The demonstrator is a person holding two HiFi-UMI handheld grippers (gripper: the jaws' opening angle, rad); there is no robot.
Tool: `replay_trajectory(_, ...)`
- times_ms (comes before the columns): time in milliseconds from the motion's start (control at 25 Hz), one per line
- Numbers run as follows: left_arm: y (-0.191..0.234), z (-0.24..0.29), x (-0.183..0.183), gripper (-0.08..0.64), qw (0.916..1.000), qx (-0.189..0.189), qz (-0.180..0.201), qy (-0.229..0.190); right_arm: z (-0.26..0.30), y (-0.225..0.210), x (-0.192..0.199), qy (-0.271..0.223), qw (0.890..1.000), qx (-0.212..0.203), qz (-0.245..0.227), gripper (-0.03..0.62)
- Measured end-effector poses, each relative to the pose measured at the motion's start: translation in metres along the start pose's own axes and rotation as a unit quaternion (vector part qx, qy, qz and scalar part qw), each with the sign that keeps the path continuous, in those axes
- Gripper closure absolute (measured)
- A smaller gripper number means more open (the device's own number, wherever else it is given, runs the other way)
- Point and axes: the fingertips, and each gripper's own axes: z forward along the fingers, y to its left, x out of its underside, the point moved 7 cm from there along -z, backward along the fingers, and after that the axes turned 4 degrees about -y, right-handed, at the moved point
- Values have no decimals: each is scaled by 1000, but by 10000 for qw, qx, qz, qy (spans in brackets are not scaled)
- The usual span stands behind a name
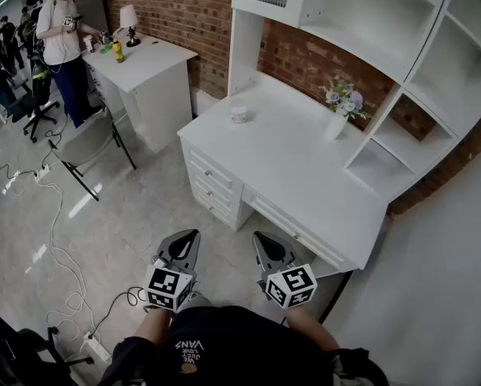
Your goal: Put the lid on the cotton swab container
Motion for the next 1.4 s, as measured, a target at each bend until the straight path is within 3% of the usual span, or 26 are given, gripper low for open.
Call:
replay_trajectory(360, 2, 5, 4, 554, 9997, -45, -185, -169, 3, -10, 3, -79, 10000, -38, 48, 594)
replay_trajectory(600, 29, 24, 9, 552, 9987, 387, -233, -233, 35, -15, 5, -91, 9998, 160, 72, 592)
replay_trajectory(720, 57, 34, 9, 551, 9978, 583, -233, -201, 62, -12, 3, -145, 9994, 239, 193, 592)
replay_trajectory(800, 81, 41, 8, 542, 9972, 671, -265, -175, 83, -10, 0, -160, 9991, 305, 248, 535)
replay_trajectory(880, 106, 49, 7, 505, 9965, 773, -279, -130, 104, -7, -2, -137, 9986, 422, 275, 526)
replay_trajectory(1400, 246, 93, 0, 424, 9854, 1697, -93, 106, 220, 12, -14, -285, 9876, 1471, 469, 482)
